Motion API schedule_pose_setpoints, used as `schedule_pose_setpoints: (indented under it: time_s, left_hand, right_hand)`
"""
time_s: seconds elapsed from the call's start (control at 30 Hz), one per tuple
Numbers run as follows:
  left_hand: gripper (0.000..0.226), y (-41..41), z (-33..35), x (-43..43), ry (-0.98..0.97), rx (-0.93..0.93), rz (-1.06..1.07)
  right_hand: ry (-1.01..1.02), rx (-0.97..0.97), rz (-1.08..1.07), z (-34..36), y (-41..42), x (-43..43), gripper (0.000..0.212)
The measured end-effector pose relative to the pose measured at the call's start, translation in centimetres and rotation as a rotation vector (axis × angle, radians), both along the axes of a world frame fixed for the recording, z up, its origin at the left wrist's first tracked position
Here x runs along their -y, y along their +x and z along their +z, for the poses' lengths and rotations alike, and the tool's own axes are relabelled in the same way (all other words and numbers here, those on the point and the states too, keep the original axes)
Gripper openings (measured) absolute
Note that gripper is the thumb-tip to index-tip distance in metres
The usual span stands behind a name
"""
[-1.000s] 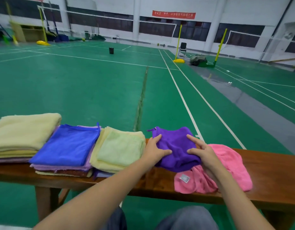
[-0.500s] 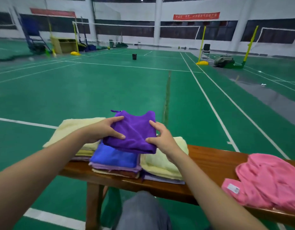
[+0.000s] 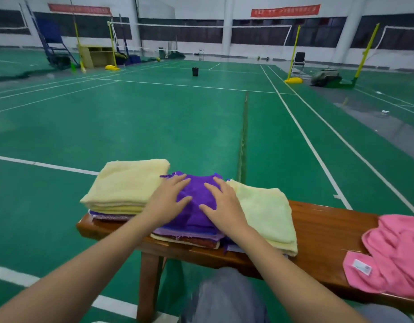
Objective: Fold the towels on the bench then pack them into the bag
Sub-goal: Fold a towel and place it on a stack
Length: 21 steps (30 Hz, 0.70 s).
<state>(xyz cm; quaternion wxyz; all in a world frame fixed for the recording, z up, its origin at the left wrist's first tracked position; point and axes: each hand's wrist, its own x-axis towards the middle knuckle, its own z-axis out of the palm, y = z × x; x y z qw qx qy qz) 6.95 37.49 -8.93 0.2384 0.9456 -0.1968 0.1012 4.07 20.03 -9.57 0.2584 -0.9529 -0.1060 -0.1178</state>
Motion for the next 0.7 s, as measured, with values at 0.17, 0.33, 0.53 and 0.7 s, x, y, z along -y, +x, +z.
schedule_pose_setpoints:
  time_s: [0.17,0.33,0.53,0.7]
  left_hand:
    - [0.05,-0.5,-4.1,1.0,0.035,-0.173,0.14]
    - [0.054,-0.9,-3.9,1.4,0.162,-0.186,0.152]
    - [0.053,-1.1,-0.9,5.3,0.109,-0.019,0.157]
    - [0.056,-2.4,0.2,13.8,0.019,0.069,-0.031]
  right_hand:
    - [-0.142,-0.078,-0.022,-2.7,0.1,0.3,0.063]
    - [-0.134,-0.072,-0.012,-3.0,0.2,0.5,0.064]
    - [-0.052,0.067,0.06,-1.1,-0.5,4.1,0.059]
    - [0.008,0.138,-0.088,-0.4,-2.6,11.4,0.054]
